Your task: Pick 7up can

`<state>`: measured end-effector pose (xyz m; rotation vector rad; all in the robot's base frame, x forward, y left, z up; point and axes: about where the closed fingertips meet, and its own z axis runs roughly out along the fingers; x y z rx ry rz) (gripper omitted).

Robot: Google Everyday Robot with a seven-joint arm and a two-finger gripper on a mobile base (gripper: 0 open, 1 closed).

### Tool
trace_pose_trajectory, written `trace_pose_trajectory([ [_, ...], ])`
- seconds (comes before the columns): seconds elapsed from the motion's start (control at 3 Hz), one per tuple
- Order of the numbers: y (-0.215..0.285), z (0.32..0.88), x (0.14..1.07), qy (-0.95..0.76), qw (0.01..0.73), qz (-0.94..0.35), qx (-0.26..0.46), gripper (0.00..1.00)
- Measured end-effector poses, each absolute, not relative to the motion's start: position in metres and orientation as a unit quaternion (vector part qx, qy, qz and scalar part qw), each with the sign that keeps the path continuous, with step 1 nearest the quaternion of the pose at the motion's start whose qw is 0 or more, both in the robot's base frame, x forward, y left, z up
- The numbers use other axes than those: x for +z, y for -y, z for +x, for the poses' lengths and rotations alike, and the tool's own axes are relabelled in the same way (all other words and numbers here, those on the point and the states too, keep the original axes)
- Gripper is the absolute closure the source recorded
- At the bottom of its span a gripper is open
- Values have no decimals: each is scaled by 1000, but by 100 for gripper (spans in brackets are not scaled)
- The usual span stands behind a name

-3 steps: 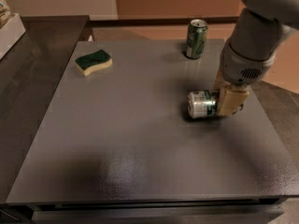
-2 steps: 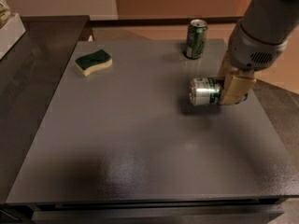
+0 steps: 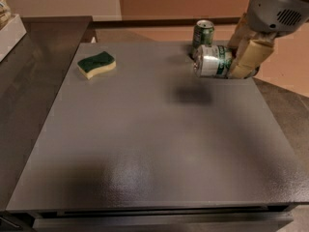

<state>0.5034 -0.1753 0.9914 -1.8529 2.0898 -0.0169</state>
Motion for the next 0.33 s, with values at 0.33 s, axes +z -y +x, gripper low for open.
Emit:
trace_pose_trajectory([
  [0.33,175,503,991,-737,173,-653,-6,100],
])
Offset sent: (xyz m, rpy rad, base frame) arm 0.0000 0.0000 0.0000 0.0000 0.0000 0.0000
